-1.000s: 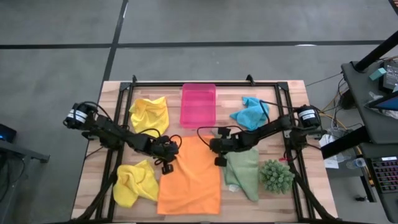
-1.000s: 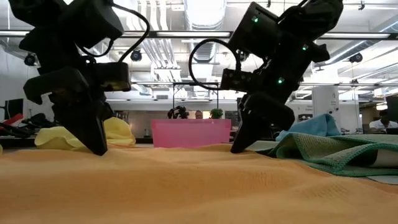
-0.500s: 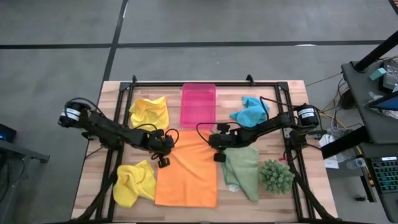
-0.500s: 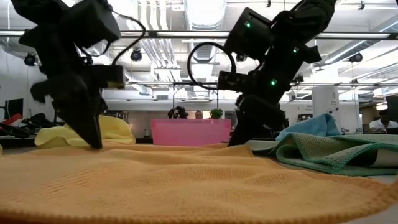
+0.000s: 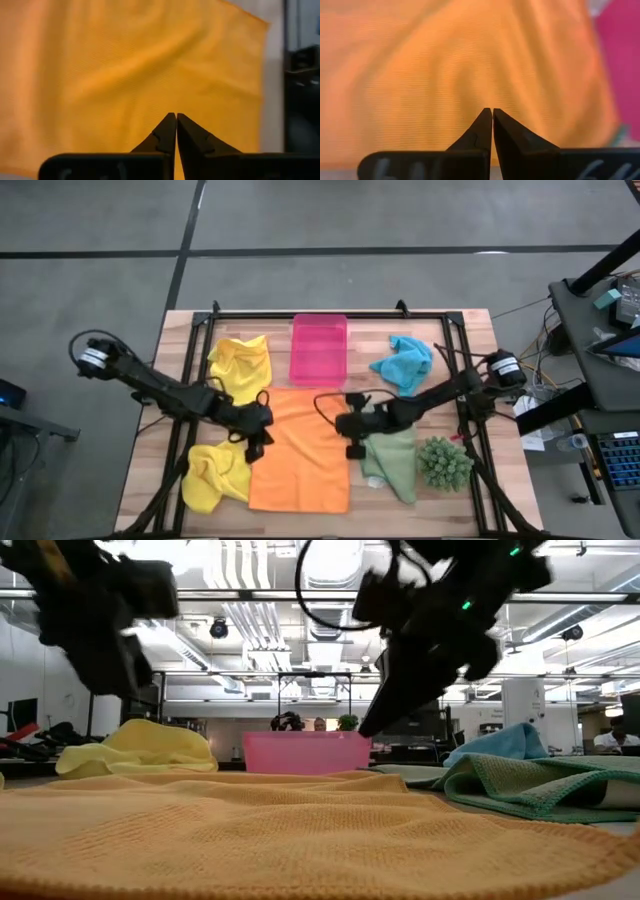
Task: Fold microfiber towels
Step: Fold the orange towel
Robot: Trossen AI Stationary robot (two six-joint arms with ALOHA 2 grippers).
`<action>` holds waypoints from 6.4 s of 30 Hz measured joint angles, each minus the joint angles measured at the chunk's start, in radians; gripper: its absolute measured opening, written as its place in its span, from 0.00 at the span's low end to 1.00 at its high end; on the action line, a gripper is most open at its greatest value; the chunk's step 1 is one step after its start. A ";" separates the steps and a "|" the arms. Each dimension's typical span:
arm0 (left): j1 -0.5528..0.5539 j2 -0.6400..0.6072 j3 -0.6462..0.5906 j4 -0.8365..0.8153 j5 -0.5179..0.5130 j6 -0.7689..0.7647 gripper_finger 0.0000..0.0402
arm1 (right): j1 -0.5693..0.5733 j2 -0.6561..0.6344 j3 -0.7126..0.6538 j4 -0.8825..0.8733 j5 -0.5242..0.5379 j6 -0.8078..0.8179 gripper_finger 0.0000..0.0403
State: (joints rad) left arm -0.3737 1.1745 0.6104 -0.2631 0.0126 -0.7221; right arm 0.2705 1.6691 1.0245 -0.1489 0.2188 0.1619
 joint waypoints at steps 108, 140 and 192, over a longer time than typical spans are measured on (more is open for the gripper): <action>-0.584 0.661 0.556 -0.401 -0.256 -0.136 0.01 | 0.464 0.383 0.356 -0.057 0.178 0.164 0.02; -0.581 0.513 0.629 -0.400 -0.110 -0.162 0.01 | 0.480 0.150 0.355 -0.240 0.131 0.179 0.02; -0.228 0.407 0.434 -0.641 -0.149 0.075 0.16 | 0.120 0.113 0.356 -0.526 0.244 -0.137 0.02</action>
State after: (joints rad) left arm -0.6018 1.5816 1.0449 -0.9037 -0.1366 -0.6468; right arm 0.3901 1.7821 1.3800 -0.6754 0.4629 0.0250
